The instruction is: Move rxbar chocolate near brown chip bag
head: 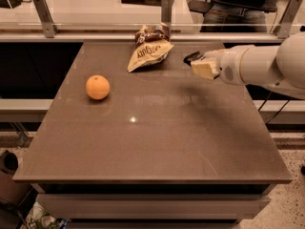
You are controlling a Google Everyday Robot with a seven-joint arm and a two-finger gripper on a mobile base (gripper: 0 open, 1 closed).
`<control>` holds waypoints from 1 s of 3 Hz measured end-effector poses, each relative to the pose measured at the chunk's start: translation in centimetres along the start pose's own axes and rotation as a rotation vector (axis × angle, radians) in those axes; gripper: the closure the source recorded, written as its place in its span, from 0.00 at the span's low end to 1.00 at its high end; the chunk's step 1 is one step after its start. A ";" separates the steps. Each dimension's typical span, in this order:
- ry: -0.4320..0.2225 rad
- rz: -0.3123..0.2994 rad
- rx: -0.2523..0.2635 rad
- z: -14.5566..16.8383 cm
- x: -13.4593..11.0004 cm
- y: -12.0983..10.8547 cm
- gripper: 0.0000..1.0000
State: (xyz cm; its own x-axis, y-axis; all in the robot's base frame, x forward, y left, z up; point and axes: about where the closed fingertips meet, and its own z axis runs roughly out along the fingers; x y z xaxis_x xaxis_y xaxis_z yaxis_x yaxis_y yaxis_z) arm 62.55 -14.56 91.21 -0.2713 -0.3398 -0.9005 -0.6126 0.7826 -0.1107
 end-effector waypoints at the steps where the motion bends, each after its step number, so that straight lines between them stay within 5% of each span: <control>1: 0.035 0.005 0.063 0.7 -1.2 -4.4 1.00; 3: -0.017 0.033 0.103 3.9 -2.1 -11.0 1.00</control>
Offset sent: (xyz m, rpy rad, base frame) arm 0.1159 -0.0766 0.0260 -0.0289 -0.0112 -0.1375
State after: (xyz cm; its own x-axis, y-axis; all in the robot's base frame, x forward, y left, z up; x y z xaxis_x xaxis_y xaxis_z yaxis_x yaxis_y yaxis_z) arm 72.71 -20.39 92.72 -0.2773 -0.3050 -0.9111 -0.5239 0.8429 -0.1227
